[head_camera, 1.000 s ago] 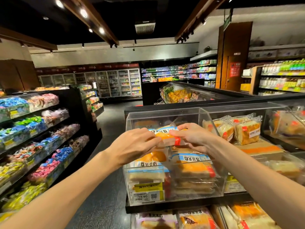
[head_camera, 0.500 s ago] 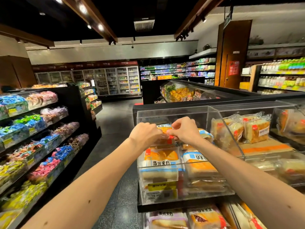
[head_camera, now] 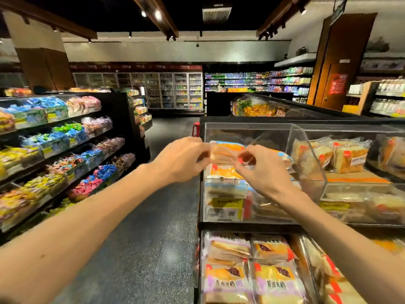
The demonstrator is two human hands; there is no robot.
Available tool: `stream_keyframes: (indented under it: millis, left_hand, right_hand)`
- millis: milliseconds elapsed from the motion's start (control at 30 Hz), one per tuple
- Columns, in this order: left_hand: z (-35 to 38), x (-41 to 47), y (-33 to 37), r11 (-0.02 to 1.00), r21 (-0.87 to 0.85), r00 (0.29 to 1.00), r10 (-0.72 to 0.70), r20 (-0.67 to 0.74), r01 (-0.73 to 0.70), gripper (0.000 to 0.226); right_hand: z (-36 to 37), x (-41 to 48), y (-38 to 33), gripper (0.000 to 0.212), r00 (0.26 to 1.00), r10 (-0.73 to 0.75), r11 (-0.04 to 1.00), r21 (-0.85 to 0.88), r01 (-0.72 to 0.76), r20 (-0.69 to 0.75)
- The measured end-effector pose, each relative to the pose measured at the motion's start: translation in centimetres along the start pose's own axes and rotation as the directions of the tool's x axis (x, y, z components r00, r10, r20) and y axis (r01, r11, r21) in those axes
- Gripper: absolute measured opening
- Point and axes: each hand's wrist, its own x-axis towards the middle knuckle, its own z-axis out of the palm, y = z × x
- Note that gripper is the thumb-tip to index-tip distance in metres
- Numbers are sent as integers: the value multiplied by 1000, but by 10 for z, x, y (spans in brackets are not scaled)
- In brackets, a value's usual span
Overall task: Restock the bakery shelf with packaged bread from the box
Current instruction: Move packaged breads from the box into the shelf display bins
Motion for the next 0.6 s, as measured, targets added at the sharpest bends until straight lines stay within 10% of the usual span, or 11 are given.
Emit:
stream_keyframes:
  millis: [200, 333, 600]
  left_hand:
    - [-33, -181, 27, 962, 33, 962, -269, -41, 270, 28]
    - [-38, -372, 72, 795, 155, 802, -597, 20, 587, 17]
    - [-57, -693, 219, -53, 356, -103, -987, 122, 933, 26]
  right_hand:
    - [34, -113, -83, 42, 953, -272, 949, 199, 244, 132]
    - [88, -232, -166, 42, 766, -541, 830, 368, 419, 349]
    - [123, -460, -355, 50, 37, -833, 484, 694, 532, 553]
